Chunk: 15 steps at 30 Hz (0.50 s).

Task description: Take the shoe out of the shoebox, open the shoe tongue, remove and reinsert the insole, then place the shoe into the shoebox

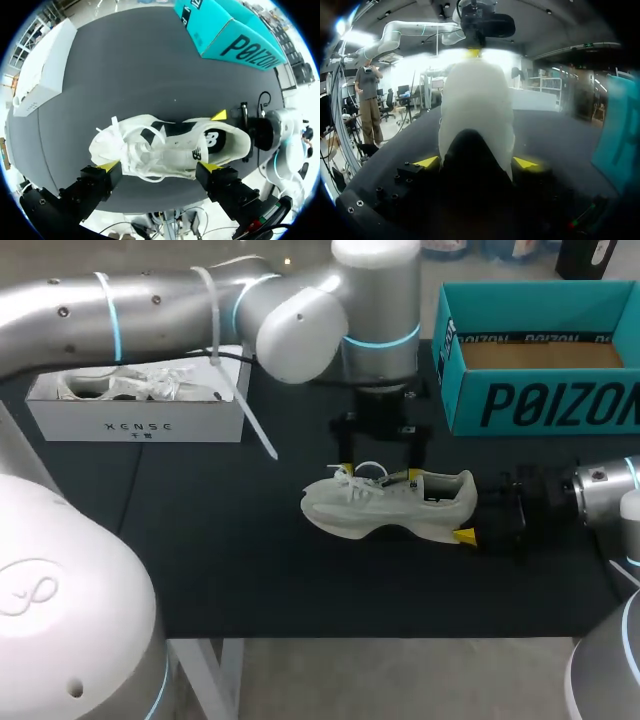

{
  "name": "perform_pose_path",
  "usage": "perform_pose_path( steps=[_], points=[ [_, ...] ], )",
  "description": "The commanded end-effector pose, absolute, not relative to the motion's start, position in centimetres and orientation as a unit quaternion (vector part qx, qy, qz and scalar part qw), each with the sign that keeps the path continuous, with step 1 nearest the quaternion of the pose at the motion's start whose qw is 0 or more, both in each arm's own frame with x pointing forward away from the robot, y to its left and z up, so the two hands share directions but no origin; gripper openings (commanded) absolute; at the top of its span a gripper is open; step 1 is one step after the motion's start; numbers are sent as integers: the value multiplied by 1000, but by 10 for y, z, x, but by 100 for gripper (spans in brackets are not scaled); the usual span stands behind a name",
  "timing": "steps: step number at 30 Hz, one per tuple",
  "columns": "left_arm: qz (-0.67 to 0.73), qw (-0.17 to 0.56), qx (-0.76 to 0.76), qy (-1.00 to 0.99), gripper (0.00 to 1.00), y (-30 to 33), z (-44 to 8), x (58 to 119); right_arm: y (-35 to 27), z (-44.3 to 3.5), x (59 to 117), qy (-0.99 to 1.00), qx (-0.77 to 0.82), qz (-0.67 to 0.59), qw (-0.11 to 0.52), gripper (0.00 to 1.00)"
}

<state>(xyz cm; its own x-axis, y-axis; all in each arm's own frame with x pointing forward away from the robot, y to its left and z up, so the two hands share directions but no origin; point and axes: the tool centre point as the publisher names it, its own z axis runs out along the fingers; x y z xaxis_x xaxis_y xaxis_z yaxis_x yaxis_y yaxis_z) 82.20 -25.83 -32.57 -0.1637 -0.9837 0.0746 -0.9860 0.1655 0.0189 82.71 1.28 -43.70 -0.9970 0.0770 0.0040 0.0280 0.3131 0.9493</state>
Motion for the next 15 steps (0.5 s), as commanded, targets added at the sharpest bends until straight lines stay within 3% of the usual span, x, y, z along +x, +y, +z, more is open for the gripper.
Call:
perform_pose_path(
  steps=[1,15],
  points=[
    [-17,-15,654,-756,100,-271,-334,823,15,-442,827,811,33,584,21,0],
    [3,-53,665,-745,100,-286,-338,815,15,-442,827,811,33,584,21,0]
  ],
)
